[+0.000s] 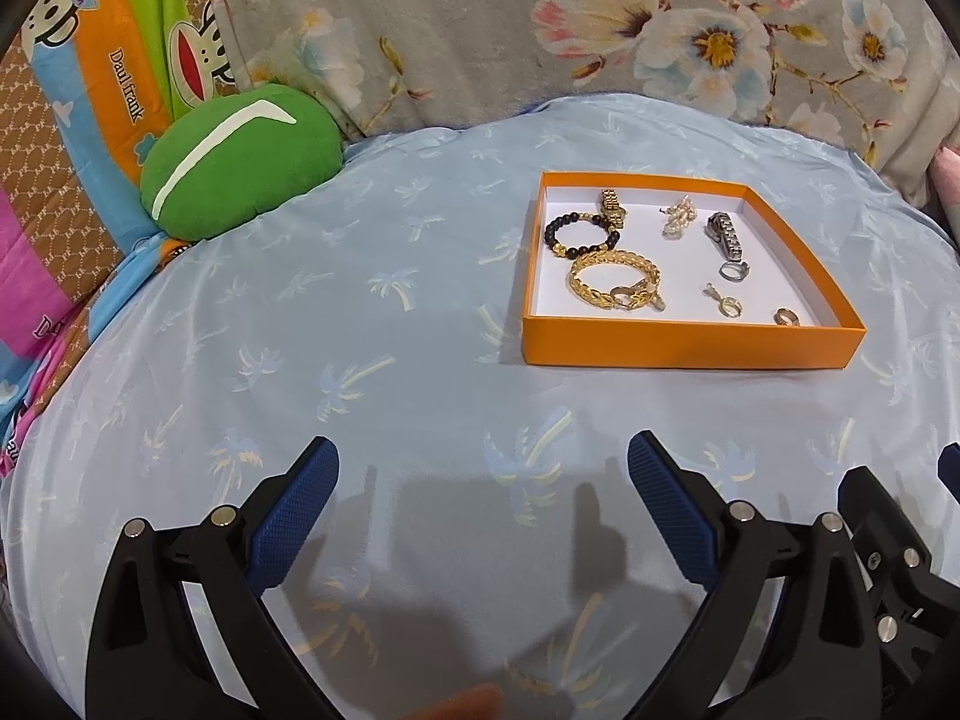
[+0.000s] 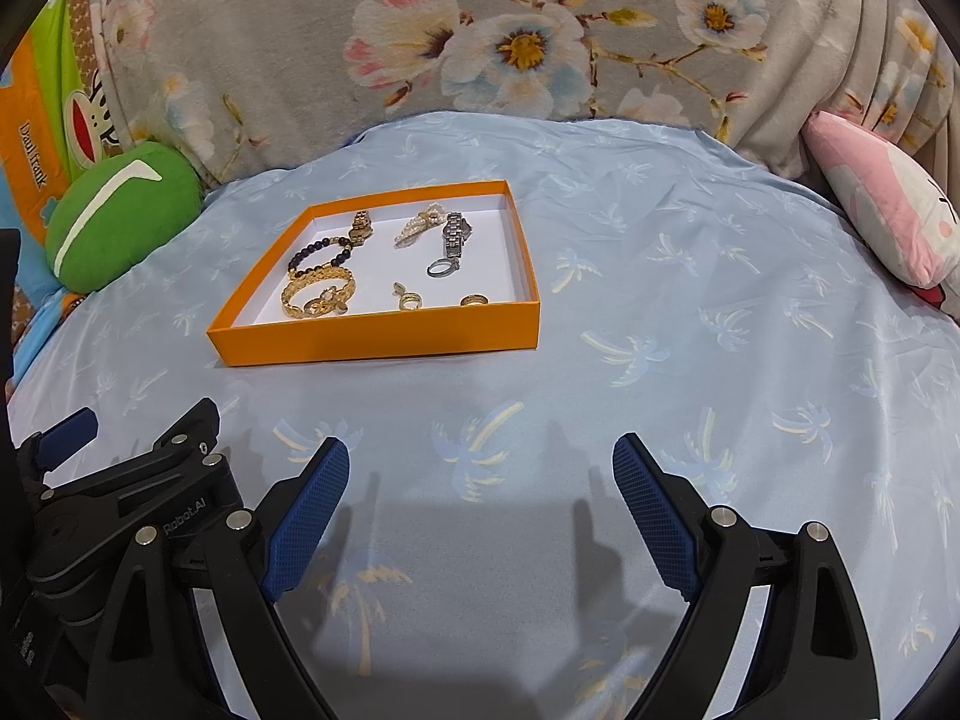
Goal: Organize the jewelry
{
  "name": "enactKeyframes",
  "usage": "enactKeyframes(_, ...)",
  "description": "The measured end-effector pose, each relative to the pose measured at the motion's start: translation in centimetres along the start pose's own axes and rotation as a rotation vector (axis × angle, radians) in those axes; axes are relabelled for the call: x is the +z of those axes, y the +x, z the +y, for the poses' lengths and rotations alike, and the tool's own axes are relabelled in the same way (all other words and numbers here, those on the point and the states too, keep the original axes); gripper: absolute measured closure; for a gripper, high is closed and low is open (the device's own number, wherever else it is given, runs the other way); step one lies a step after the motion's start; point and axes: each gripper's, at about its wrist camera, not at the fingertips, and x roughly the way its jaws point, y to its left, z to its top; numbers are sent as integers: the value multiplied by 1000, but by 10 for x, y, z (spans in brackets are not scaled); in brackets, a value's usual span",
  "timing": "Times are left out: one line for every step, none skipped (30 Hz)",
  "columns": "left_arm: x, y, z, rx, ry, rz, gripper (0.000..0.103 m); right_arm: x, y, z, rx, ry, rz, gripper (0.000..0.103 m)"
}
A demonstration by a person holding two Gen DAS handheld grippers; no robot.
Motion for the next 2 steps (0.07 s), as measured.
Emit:
enactKeyframes(0,0,0,1,0,-2,8,0,0,0,0,0,-1,15)
enactKeyframes(0,-1,0,1,0,-3,8,0,0,0,0,0,-1,15)
